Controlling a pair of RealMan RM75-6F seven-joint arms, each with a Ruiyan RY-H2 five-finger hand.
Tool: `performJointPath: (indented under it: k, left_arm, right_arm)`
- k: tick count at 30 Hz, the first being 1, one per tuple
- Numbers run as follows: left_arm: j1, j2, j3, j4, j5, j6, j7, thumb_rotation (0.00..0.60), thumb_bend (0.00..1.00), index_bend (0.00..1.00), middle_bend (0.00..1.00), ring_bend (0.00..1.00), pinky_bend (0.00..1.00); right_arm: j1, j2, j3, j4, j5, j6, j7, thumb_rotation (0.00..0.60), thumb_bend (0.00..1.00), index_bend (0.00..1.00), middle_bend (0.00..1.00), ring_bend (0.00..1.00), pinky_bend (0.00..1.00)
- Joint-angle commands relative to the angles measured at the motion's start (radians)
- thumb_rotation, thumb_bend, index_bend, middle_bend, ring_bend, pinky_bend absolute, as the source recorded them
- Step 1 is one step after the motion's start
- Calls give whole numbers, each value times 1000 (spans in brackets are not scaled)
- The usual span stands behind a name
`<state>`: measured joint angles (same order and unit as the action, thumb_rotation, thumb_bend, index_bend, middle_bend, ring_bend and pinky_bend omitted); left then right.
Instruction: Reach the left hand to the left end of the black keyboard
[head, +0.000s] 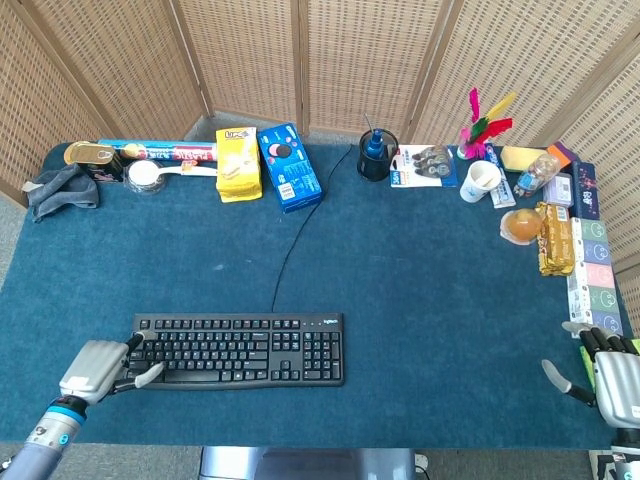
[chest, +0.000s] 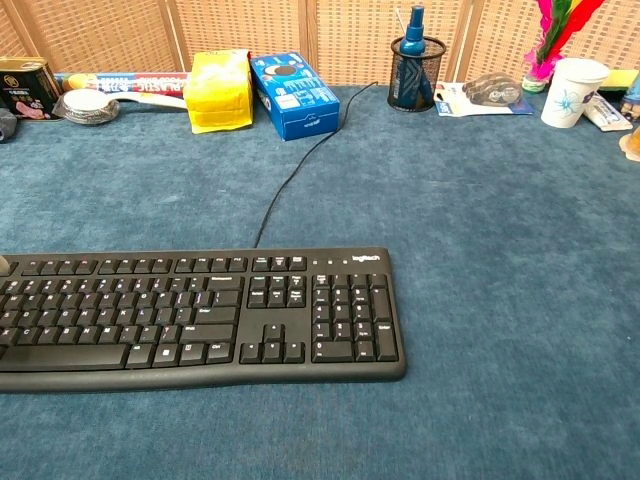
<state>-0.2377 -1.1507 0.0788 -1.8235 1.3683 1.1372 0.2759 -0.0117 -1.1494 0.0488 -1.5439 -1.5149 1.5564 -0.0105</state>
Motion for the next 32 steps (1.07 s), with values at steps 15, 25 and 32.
performJointPath:
  k: [15,25,32]
  left_arm:
    - [129,74,-37,-12,118,325,-61,0,152,200,762,661,572]
    - [193,130,-69,-20,117,453,-105,0,152,204,622,517,463]
    - [210,121,-80,-3,135,488,-123,0,152,204,621,517,462]
  right_arm:
    - [19,-3,20,-12,-15,7,-8,0,301,259,305,289,283]
    - [39,-20,38,-21,-26,15,-32,0,301,259,305,281,273]
    - [50,-20,42,-36,-29,7,-49,0,301,259,305,281,273]
